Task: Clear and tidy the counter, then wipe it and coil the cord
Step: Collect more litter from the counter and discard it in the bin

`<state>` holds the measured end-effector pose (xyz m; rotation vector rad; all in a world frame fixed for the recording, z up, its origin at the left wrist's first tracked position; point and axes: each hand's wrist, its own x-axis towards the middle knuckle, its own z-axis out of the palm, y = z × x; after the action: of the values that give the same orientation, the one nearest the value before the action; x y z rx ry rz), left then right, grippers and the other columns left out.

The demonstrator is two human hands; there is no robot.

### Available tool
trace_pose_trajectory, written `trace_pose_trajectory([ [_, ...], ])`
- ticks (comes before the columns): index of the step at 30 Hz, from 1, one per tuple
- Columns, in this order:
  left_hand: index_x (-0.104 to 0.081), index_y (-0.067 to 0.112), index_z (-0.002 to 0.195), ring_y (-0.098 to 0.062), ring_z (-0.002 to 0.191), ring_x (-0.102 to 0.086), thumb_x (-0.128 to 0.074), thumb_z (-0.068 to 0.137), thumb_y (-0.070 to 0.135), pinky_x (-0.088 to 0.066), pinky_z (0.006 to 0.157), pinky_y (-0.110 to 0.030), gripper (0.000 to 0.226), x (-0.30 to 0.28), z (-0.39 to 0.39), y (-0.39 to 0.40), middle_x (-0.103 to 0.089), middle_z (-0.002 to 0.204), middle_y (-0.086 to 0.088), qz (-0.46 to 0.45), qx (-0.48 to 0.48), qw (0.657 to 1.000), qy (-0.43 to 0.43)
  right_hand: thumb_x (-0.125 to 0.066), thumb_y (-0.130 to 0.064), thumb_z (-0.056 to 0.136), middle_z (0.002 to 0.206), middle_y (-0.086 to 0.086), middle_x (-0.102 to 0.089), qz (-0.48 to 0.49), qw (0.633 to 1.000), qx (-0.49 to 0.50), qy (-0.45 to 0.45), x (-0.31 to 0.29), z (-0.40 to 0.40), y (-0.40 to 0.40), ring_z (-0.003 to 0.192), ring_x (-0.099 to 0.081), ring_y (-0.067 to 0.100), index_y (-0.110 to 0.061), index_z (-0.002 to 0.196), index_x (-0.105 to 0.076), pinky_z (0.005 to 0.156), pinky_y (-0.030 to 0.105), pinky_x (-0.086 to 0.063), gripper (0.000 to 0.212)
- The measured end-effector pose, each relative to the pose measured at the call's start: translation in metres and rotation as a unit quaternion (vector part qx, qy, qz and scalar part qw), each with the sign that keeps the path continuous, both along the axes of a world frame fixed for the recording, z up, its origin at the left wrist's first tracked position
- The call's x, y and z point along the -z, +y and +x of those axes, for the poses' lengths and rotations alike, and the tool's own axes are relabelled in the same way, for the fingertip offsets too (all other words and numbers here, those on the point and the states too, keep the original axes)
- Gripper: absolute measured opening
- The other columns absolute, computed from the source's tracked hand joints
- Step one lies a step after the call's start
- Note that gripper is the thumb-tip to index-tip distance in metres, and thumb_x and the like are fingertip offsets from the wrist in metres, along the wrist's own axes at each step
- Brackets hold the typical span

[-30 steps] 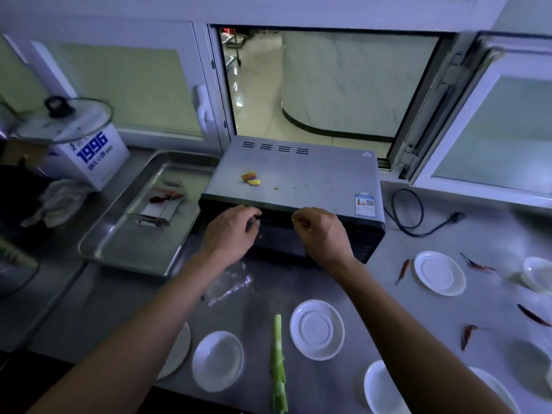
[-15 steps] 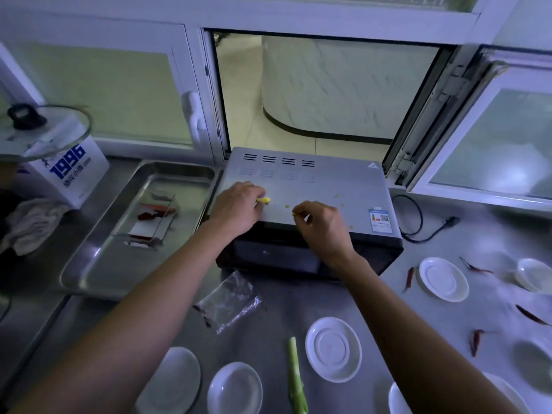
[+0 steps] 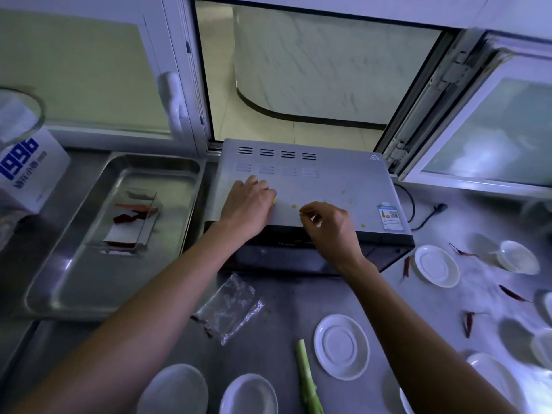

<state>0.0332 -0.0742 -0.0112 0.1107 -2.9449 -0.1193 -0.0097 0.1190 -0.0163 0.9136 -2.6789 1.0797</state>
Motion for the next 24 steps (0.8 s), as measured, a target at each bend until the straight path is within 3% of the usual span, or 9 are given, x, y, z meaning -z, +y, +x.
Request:
trace_pose_trajectory([
  [8,-0.07,0.019,0.106,-0.026,0.105,-0.052,-0.061,0.09,0.006,-0.04,0.086,-0.039,0.023,0.001,-0.009,0.003,-0.063,0.106,-0.002,0.044,0.027,0.999,0.013,-0.069,-0.01,0.087,0.085,0.006,-0.072,-0.017,0.999,0.049,-0.004,0.008,0.01,0.009,0.07,-0.065,0.024,-0.012,0.093,-0.075,0.068,0.044,-0.056,0.009],
  [16,-0.067,0.016,0.106,-0.027,0.102,-0.054,-0.061,0.088,0.001,-0.032,0.075,-0.035,0.025,0.007,-0.001,0.01,-0.066,0.102,-0.002,0.083,0.074,0.992,0.066,-0.071,-0.006,0.084,0.083,0.007,-0.073,-0.025,0.995,0.101,0.013,-0.005,0.027,0.029,0.07,-0.066,0.023,-0.009,0.093,-0.076,0.074,0.04,-0.056,0.011],
  [20,-0.071,0.014,0.1,-0.027,0.099,-0.06,-0.064,0.09,0.009,-0.044,0.081,-0.04,0.013,-0.003,0.005,0.04,-0.071,0.096,-0.002,0.137,0.106,0.981,0.09,-0.071,-0.008,0.084,0.083,0.005,-0.073,-0.032,0.991,0.126,0.009,-0.005,0.04,0.054,0.075,-0.067,0.024,-0.01,0.091,-0.075,0.074,0.041,-0.055,0.008],
  [24,-0.072,0.012,0.091,-0.03,0.087,-0.062,-0.072,0.085,0.01,-0.047,0.075,-0.043,0.006,-0.009,0.015,0.084,-0.069,0.086,-0.003,0.196,0.167,0.959,0.115,-0.07,-0.013,0.086,0.081,0.0,-0.072,-0.033,0.985,0.171,0.005,-0.005,0.057,0.099,0.071,-0.063,0.017,-0.015,0.092,-0.073,0.07,0.036,-0.053,0.007],
])
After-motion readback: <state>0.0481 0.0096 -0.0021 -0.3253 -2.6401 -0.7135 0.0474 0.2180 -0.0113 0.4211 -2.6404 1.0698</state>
